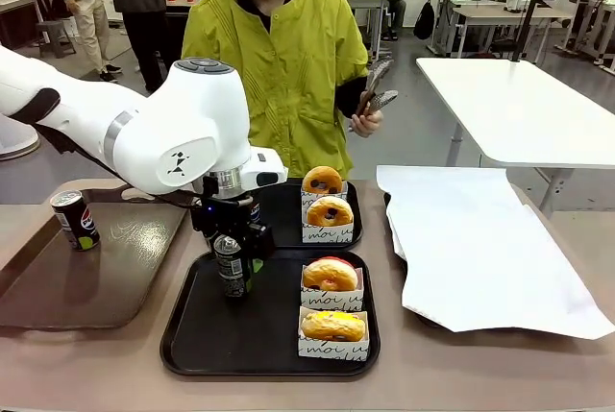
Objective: Set up donuts and drinks on trays.
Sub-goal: Pick up one Pepsi coke from the Handle tray and place it on the Flat Tray without a Pepsi coke.
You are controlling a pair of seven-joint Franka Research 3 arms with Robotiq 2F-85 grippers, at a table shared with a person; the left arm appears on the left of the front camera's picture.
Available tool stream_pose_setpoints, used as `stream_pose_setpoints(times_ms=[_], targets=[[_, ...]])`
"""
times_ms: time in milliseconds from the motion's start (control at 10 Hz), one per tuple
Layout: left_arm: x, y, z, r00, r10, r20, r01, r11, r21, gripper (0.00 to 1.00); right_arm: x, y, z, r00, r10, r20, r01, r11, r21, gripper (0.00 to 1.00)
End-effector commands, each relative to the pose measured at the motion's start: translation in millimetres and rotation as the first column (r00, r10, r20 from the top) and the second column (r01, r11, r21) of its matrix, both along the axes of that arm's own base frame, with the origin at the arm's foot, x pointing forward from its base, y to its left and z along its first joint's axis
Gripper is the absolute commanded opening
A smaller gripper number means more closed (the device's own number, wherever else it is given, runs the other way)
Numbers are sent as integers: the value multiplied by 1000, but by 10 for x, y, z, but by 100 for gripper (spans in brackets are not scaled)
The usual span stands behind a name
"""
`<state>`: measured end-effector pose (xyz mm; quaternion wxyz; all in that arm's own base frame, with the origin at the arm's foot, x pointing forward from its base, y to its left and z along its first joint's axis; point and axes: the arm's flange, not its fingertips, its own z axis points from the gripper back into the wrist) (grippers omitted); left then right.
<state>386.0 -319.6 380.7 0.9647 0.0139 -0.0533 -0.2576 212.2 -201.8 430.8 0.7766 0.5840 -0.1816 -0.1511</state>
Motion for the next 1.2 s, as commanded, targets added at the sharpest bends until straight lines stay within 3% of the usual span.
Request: stream_pose_setpoints(times_ms=[0, 200, 400, 700, 900, 1000, 1100], targets=[[-95, 2, 230, 999, 26, 42, -26, 1000, -6, 100, -2, 0, 6, 1000, 2, 6, -2, 1000, 4, 100], [-218, 55, 556, 997, 70, 41, -69, 997, -41, 100, -2, 0, 6, 1000, 2, 6, -2, 1000, 4, 100], [-331, 128, 817, 980, 196, 43, -194, 980, -45, 100, -2, 0, 6, 1000, 2, 6, -2, 1000, 4, 100], [-546, 258, 1227, 962, 267, 49, -269, 963, 22, 100, -2, 0, 6, 1000, 2, 6, -2, 1000, 4, 100], [-611, 388, 1423, 965, 258, 49, -259, 965, 25, 100, -2, 0, 6, 1000, 2, 6, -2, 1000, 4, 100], [-568, 299, 1231, 968, 246, 43, -246, 969, 11, 100, -2, 0, 6, 1000, 2, 6, -2, 1000, 4, 100], [-568, 299, 1231, 968, 246, 43, -246, 969, 11, 100, -2, 0, 6, 1000, 2, 6, -2, 1000, 4, 100]])
